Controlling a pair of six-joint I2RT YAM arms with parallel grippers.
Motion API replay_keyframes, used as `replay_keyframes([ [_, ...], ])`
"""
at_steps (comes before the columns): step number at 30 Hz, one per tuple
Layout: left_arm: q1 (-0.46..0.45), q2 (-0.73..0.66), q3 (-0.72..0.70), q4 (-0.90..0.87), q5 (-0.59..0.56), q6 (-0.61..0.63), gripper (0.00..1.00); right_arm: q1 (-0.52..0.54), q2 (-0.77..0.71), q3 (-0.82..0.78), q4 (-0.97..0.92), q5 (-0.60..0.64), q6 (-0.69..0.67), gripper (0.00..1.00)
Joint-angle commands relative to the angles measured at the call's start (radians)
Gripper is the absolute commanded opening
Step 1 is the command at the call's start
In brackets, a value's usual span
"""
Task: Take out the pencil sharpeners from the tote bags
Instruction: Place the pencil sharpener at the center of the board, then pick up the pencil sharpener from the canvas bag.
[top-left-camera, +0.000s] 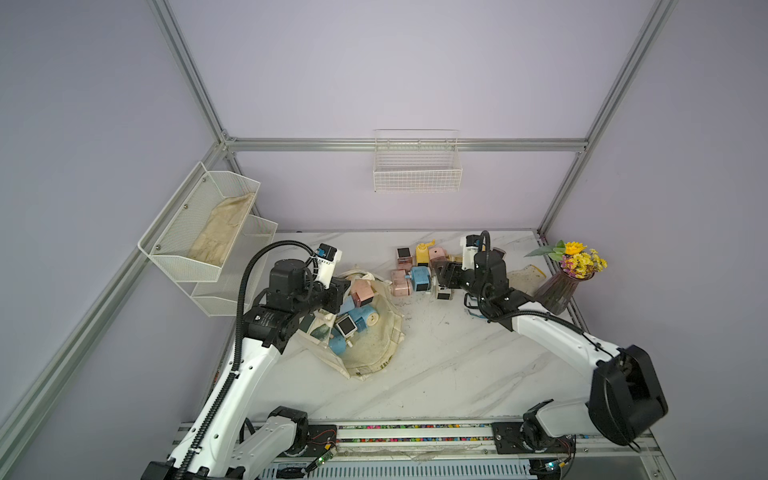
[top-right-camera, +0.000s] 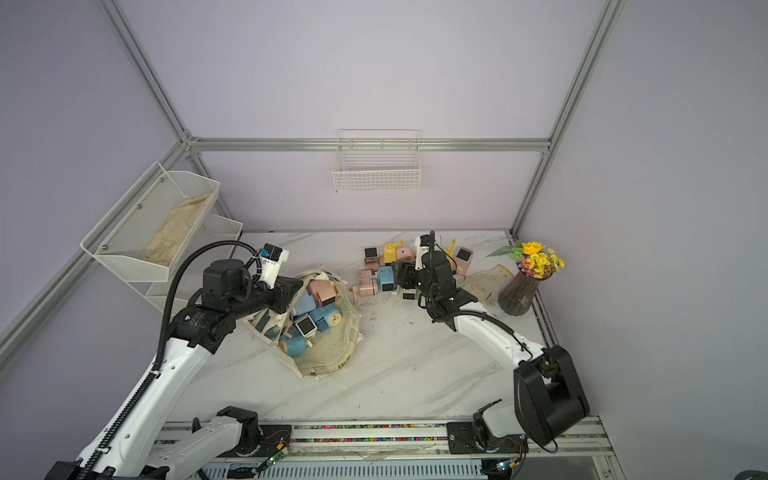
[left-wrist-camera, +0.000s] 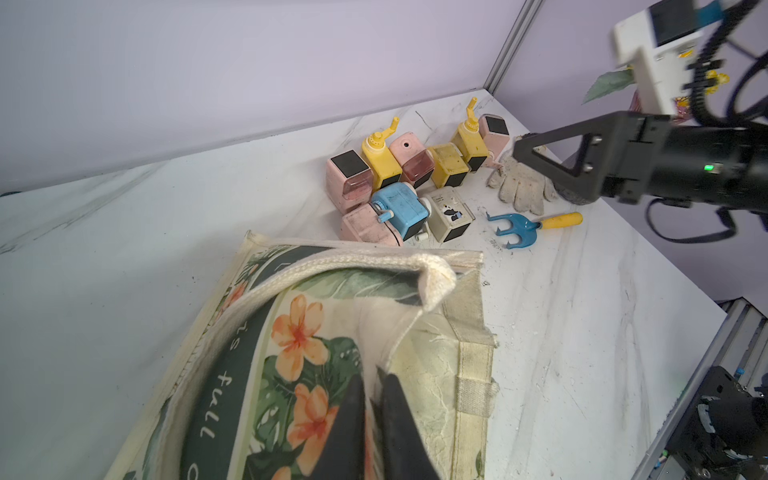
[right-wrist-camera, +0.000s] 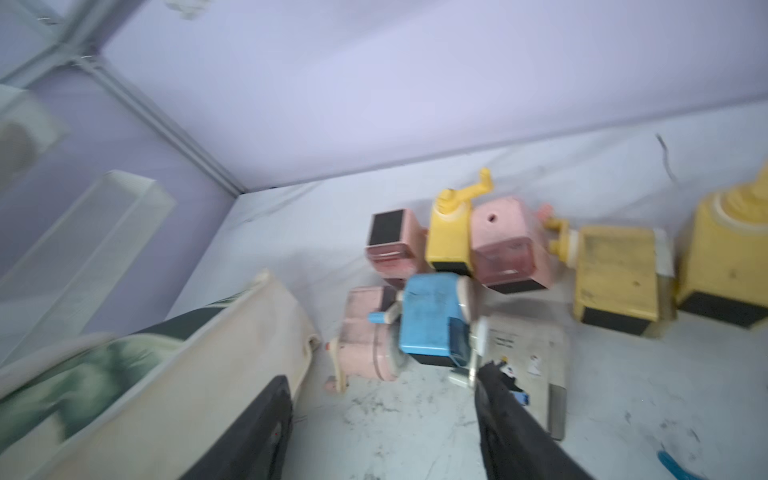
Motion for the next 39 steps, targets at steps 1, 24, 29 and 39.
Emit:
replay_keyframes([
  [1,0.007,-0.015,-0.015,0.016,-0.006,-0.003,0.07,0.158,-0.111,-0.023,0.084,-0.079,-0.06,0.67],
  [24,0.015,-0.014,0.017,-0.014,0.004,-0.019,0.02,0.673,0.407,0.091,0.249,0.223,0.075,0.75],
  [29,0.015,-0.007,0.015,-0.015,-0.001,-0.019,0.02,0.666,0.53,0.183,0.199,0.342,0.024,0.86],
  [39,0.015,0.007,0.014,-0.013,-0.004,-0.018,0.03,0.629,0.676,0.301,0.146,0.407,-0.013,0.87],
])
